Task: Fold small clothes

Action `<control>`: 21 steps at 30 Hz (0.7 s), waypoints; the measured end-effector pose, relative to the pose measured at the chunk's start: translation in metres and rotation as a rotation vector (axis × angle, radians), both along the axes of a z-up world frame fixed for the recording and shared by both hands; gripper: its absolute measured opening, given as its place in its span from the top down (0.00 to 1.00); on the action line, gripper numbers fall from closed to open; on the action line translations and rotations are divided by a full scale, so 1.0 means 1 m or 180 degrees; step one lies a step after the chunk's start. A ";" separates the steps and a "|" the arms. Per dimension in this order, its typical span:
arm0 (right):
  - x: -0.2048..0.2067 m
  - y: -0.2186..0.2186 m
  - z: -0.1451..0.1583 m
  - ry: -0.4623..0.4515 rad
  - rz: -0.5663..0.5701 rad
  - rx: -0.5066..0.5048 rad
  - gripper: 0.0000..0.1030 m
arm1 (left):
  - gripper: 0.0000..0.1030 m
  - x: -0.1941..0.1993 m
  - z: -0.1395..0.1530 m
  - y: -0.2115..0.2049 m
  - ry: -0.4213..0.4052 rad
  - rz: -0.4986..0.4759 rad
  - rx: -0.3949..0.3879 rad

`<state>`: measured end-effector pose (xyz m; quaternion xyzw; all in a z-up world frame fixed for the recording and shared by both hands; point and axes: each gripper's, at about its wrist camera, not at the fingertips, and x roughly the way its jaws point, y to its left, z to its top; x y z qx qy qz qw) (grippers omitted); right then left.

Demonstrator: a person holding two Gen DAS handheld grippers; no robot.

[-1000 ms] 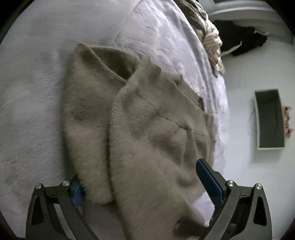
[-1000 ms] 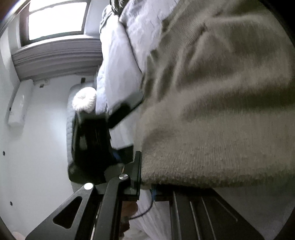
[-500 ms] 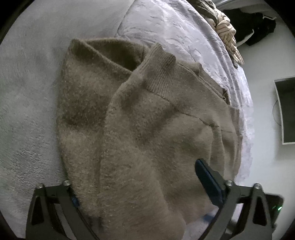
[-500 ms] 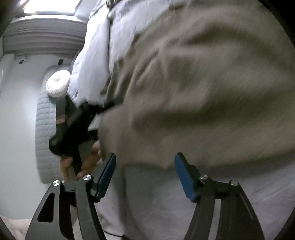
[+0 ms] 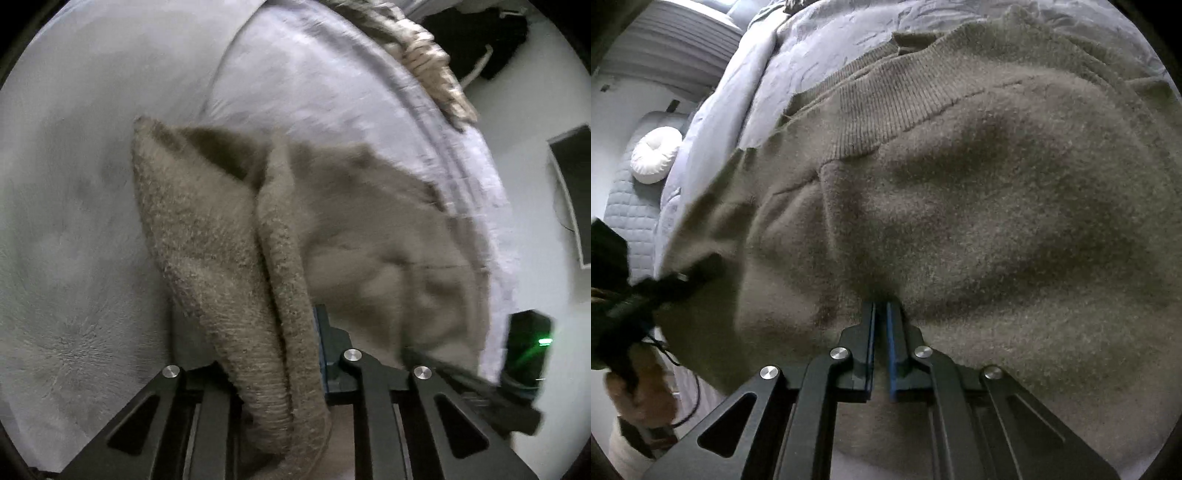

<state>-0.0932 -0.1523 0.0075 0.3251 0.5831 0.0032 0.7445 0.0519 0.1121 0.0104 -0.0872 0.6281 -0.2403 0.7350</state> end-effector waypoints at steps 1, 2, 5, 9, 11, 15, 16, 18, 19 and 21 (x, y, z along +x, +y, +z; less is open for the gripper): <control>-0.002 -0.001 0.001 -0.0019 0.0005 0.0020 0.95 | 0.83 -0.002 0.011 -0.006 -0.0074 -0.0045 -0.0026; -0.003 -0.003 0.001 -0.0034 0.0007 0.0060 0.95 | 0.83 -0.004 0.023 -0.013 -0.0164 -0.0101 -0.0040; -0.012 -0.013 0.000 -0.0082 -0.0018 0.0243 0.95 | 0.83 -0.011 0.053 -0.042 -0.0390 -0.0299 -0.0081; -0.039 -0.040 0.006 -0.0174 -0.0127 0.0451 0.94 | 0.83 -0.019 0.083 -0.088 -0.0595 -0.0558 -0.0164; -0.051 -0.054 0.010 -0.0251 -0.0227 0.0525 0.93 | 0.83 -0.024 0.095 -0.115 -0.0662 -0.0715 -0.0206; -0.086 -0.098 0.021 -0.0414 -0.0555 0.0649 0.91 | 0.83 -0.037 0.104 -0.176 -0.0768 -0.1030 -0.0202; -0.093 -0.107 0.022 -0.0430 -0.0626 0.0680 0.91 | 0.83 -0.042 0.103 -0.195 -0.0784 -0.1104 -0.0153; -0.114 -0.133 0.022 -0.0455 -0.0855 0.0790 0.91 | 0.83 -0.052 0.098 -0.230 -0.0839 -0.1220 -0.0064; -0.123 -0.142 0.020 -0.0462 -0.0935 0.0835 0.91 | 0.82 -0.061 0.094 -0.249 -0.0895 -0.1296 0.0002; -0.140 -0.160 0.014 -0.0462 -0.1084 0.0918 0.91 | 0.82 -0.079 0.082 -0.283 -0.0994 -0.1491 0.0181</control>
